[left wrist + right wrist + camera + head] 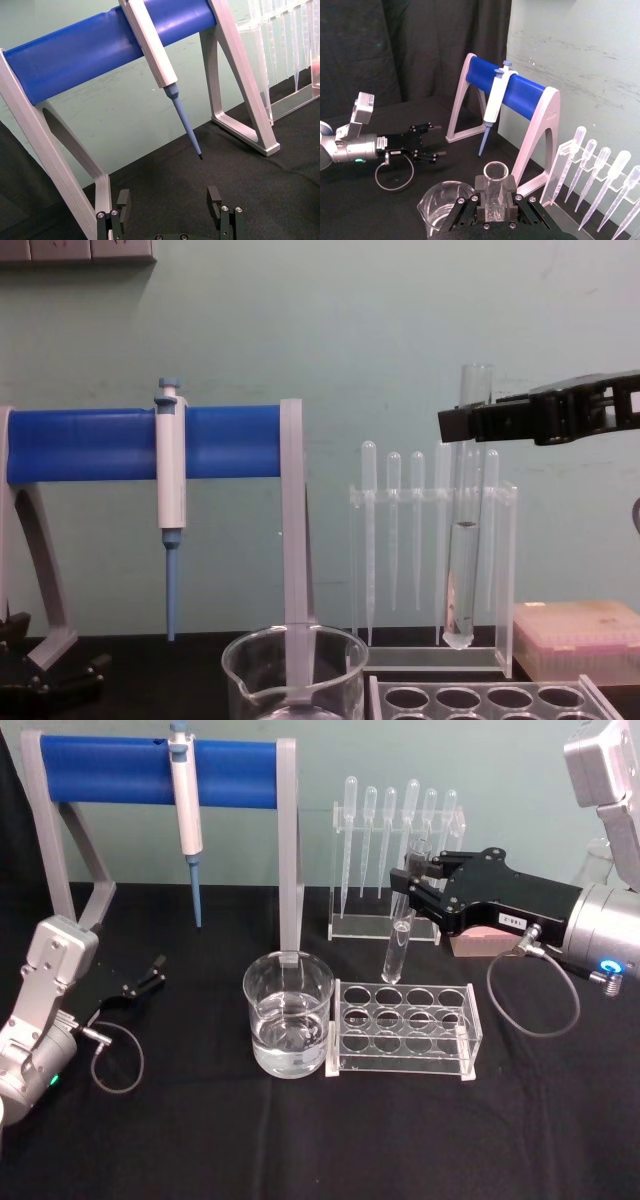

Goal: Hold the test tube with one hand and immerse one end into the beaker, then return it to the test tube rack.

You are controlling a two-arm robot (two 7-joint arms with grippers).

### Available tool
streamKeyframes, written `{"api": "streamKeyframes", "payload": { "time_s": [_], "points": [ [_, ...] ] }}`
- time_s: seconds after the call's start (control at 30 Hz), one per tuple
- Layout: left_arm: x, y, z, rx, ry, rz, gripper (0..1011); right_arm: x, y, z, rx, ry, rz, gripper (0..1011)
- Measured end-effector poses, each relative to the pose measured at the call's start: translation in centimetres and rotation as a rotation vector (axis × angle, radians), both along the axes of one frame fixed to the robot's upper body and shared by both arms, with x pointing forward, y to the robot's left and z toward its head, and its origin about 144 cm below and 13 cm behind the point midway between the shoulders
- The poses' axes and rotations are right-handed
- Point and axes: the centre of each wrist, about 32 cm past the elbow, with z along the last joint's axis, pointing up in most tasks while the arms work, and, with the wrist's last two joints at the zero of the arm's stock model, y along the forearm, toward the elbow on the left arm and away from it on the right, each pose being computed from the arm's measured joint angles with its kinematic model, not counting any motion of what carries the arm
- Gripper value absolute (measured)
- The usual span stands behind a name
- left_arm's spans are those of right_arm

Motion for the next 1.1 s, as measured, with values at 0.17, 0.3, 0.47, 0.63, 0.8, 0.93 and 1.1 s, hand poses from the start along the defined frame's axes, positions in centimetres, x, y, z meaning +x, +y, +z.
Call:
{"api": "streamKeyframes", "payload": {
  "time_s": [0.17,0.3,0.47,0.63,0.8,0.93,1.1],
  "points": [
    [0.00,0.00,0.00,0.000,0.000,0.000,1000,0.00,0.00,0.00,0.000,0.000,0.000,227],
    [0.00,0.00,0.00,0.000,0.000,0.000,1000,0.00,0.00,0.00,0.000,0.000,0.000,227],
    [0.00,0.00,0.00,0.000,0.000,0.000,1000,0.00,0.00,0.00,0.000,0.000,0.000,227],
    [0.00,0.00,0.00,0.000,0.000,0.000,1000,0.00,0.00,0.00,0.000,0.000,0.000,227],
    [0.00,0.00,0.00,0.000,0.000,0.000,1000,0.00,0.00,0.00,0.000,0.000,0.000,227],
    [0.00,0.00,0.00,0.000,0.000,0.000,1000,0.00,0.00,0.00,0.000,0.000,0.000,227],
    [0.00,0.00,0.00,0.000,0.000,0.000,1000,0.00,0.00,0.00,0.000,0.000,0.000,227]
  ]
}}
